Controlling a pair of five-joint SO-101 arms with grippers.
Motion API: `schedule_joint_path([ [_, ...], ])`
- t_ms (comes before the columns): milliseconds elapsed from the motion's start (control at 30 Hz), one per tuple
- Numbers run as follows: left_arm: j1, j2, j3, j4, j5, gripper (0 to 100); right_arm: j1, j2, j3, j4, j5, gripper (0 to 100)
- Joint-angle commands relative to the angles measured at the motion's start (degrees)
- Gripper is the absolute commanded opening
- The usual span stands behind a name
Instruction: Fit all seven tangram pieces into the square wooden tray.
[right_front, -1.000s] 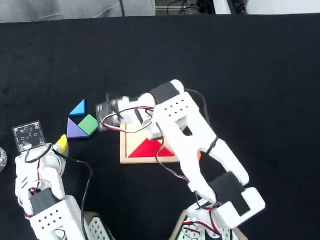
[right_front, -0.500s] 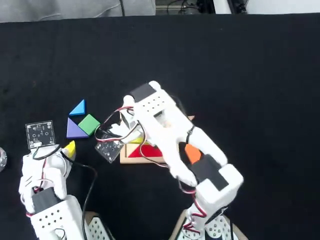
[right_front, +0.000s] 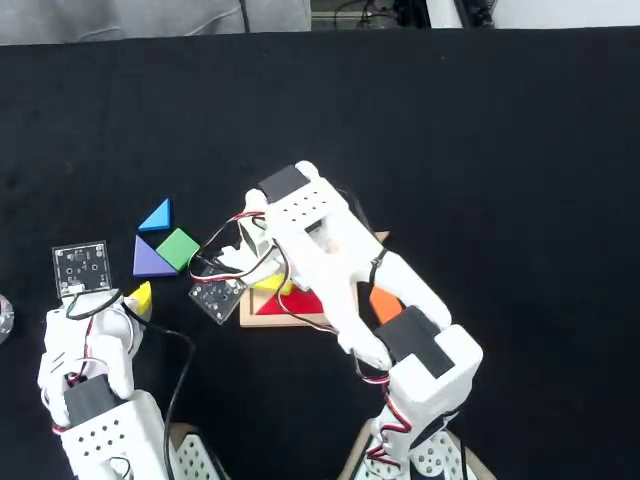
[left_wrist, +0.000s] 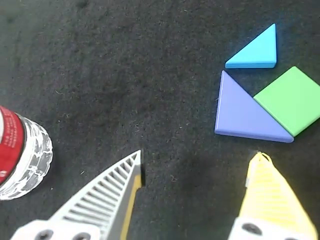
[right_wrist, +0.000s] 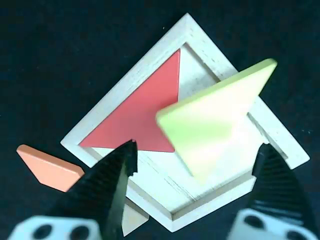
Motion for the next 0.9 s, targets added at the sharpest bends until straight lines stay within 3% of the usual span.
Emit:
schedule_joint_path([
  [0,0.48,-0.53,1.01,0.18,-0.53,33,-0.62,-0.75,-3.30,0.53,0.35,34.1],
  [233,0.48,-0.53,1.01,0.18,-0.53,33,4.57,-5.93,-10.68,8.62,-3.16,31.8],
  [333,0.57,-0.53,1.01,0.18,-0.53,33,9.85,-11.91,-16.57,13.01,-10.37,15.3],
  [400,0.57,-0.53,1.01,0.18,-0.53,33,12.40,-15.08,-17.71,14.07,-16.62,0.3],
  [500,0.66,-0.53,1.01,0.18,-0.53,33,14.24,-16.13,-12.44,12.75,-29.36,6.7],
  [567,0.66,-0.53,1.01,0.18,-0.53,33,14.24,-15.25,-6.37,8.53,-39.65,2.3],
  [733,0.66,-0.44,1.01,0.18,-0.62,33,15.74,-10.24,6.64,-13.27,-67.43,1.0],
  [867,0.66,-0.26,1.01,0.18,-0.62,33,15.74,-5.58,3.65,-16.70,-73.76,1.0],
])
